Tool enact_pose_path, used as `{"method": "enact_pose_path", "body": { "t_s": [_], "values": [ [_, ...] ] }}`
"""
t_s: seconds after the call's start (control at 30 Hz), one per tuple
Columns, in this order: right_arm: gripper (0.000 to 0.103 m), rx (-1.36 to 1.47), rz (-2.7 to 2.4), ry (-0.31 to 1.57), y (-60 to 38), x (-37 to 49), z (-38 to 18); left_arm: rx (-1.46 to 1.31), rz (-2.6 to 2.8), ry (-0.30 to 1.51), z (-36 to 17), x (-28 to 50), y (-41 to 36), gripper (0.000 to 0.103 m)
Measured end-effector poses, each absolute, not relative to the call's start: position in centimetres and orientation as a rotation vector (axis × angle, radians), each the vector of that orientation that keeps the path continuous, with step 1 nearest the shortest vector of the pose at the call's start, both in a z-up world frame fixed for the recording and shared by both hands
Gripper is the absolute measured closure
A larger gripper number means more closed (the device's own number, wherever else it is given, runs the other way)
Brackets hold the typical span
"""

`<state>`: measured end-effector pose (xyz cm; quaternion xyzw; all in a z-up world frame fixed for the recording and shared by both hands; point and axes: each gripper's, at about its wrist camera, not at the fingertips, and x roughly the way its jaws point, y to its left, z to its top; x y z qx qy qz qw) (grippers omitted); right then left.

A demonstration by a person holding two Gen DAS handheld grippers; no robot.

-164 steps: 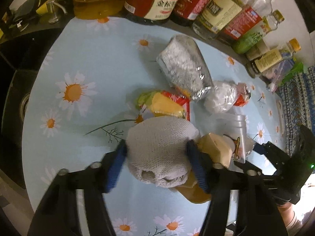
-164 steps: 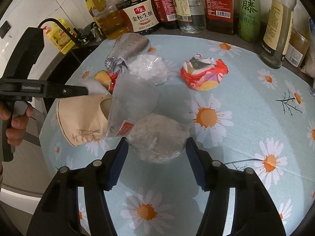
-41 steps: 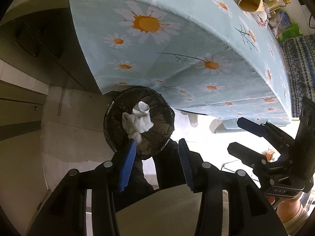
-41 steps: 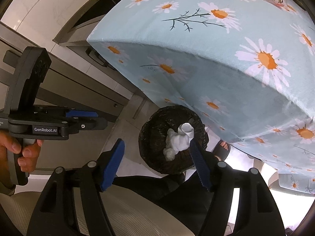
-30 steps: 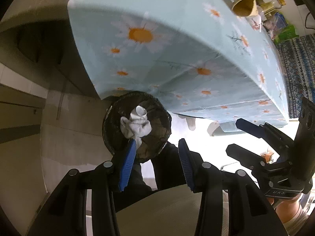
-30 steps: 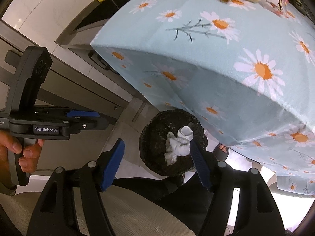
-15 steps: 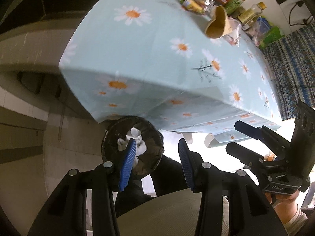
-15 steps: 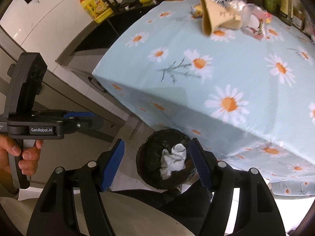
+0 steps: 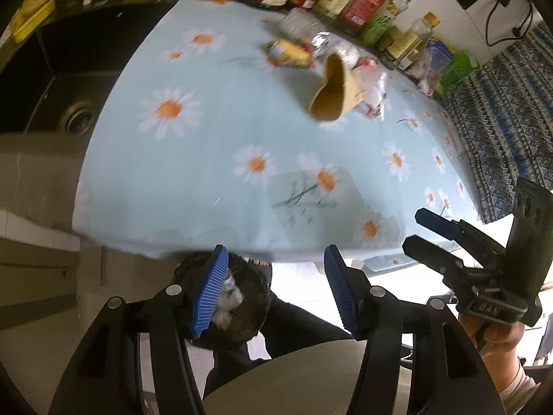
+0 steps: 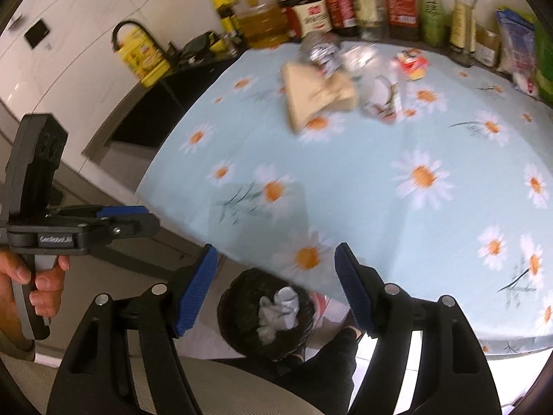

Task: Collect trash
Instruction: 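Raise both tools to the table, left tool approaching the brown paper cup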

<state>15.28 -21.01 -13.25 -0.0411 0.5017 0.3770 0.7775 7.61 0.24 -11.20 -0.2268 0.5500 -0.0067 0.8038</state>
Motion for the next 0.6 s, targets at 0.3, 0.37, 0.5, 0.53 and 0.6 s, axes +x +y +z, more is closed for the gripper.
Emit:
{"method": "enact_pose_path", "body": {
  "t_s": [0.3, 0.37, 0.5, 0.53, 0.6],
  "values": [
    [0.026, -0.048, 0.792, 1.07, -23.0, 22.3, -12.0, -0.437, -0.016, 1.158, -9.3, 13.1, -1.6, 0.047],
    [0.026, -0.045, 0.802, 1.068, -23.0, 24.0, -11.9, -0.426, -0.003, 1.16, -9.0, 14.2, -2.0, 0.037],
    [0.026, -0.03, 0.811, 1.067, -23.0, 27.0, -11.9, -0.406, 0.014, 1.154, -8.6, 16.6, -2.7, 0.035],
    [0.026, -0.018, 0.804, 1.066, -23.1, 27.9, -12.0, -0.405, 0.022, 1.152, -8.6, 17.1, -2.8, 0.035],
    [0.026, 0.007, 0.794, 1.083, -23.2, 29.6, -12.4, -0.4, 0.023, 1.155, -8.8, 18.6, -3.2, 0.035]
  ]
}}
